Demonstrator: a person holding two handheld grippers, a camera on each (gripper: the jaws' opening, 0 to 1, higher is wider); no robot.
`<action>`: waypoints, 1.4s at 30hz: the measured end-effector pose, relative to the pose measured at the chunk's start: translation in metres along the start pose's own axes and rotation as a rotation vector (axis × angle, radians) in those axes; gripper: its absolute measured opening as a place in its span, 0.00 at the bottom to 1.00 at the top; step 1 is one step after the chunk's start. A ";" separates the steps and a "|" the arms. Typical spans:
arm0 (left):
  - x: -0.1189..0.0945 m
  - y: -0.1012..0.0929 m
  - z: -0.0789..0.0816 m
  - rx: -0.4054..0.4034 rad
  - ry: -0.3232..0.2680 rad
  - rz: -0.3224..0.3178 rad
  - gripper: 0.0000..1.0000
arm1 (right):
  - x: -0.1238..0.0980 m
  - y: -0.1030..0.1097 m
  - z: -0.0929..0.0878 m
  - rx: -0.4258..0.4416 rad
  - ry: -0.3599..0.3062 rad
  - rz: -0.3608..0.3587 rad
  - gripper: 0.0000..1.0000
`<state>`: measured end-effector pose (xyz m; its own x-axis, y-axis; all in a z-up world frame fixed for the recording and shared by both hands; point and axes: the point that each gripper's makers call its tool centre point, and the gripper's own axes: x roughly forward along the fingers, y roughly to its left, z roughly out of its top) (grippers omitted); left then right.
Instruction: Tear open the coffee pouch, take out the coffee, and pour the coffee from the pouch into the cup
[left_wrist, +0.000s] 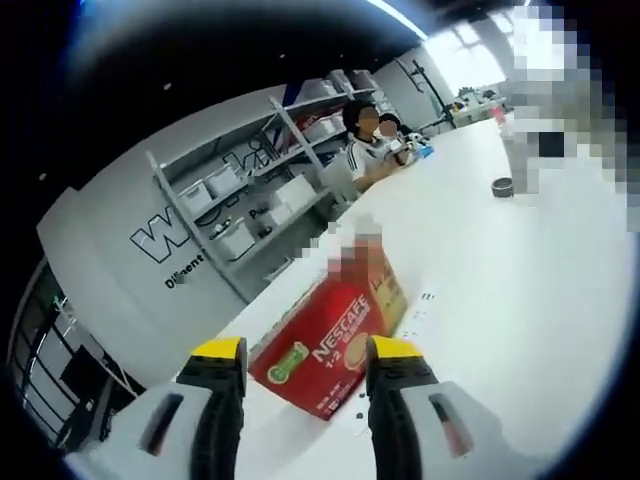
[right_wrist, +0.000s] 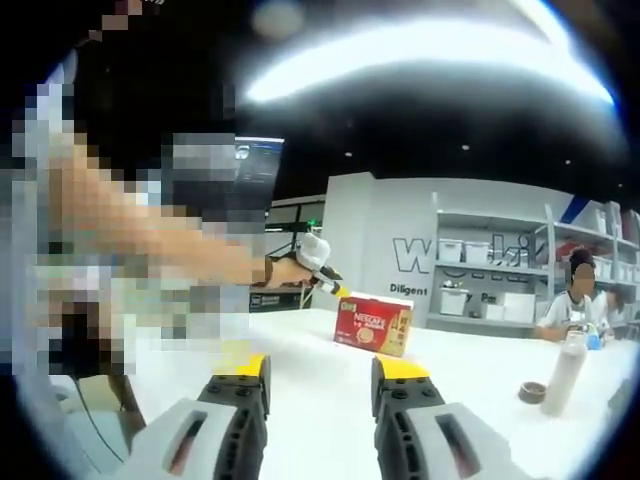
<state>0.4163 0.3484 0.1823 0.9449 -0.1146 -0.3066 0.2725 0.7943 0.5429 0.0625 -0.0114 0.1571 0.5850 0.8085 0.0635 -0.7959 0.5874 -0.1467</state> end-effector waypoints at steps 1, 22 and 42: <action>0.004 0.000 -0.001 0.014 0.013 -0.019 0.46 | -0.002 -0.004 -0.003 0.004 0.003 -0.007 0.41; 0.040 0.021 -0.024 0.350 0.238 -0.257 0.36 | -0.010 -0.028 -0.010 0.010 0.012 -0.080 0.39; 0.101 0.018 -0.050 0.443 0.425 -0.492 0.24 | -0.003 -0.029 -0.026 0.036 0.049 -0.090 0.39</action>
<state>0.5072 0.3807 0.1218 0.5707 -0.0823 -0.8170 0.7731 0.3892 0.5009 0.0877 -0.0313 0.1353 0.6609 0.7500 0.0269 -0.7440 0.6595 -0.1074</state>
